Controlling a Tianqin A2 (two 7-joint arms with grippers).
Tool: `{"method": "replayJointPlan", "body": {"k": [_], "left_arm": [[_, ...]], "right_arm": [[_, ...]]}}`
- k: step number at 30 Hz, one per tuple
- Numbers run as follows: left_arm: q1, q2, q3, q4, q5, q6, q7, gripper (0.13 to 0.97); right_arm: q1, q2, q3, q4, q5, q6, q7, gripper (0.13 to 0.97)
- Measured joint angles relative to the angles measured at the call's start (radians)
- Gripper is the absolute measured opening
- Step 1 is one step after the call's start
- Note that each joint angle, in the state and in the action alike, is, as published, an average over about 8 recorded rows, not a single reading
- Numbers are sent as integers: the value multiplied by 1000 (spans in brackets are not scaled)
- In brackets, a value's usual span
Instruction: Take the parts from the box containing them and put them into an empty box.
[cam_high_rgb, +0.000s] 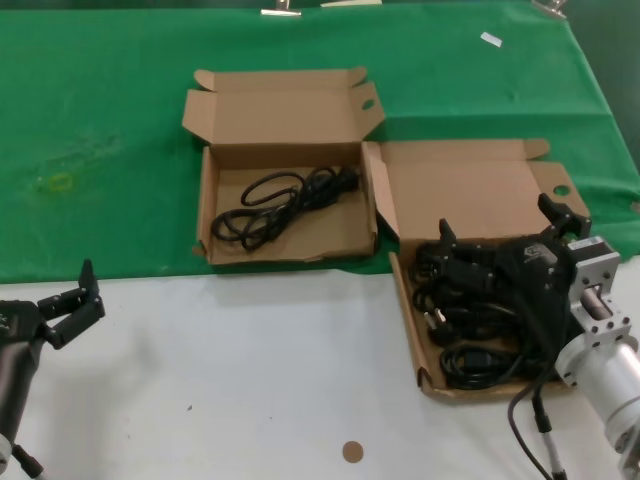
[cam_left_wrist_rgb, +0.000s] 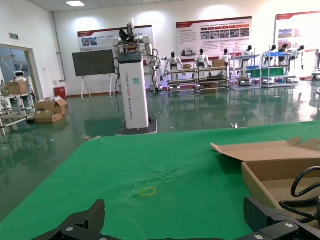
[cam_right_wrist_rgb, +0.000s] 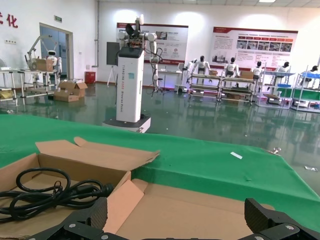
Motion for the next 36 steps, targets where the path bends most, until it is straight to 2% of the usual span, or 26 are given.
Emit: {"method": "replayJointPlan", "body": {"k": [36], "left_arm": [[0,0,0,0,0,0,0,966]], "right_arm": [[0,0,0,0,0,0,0,966]]}}
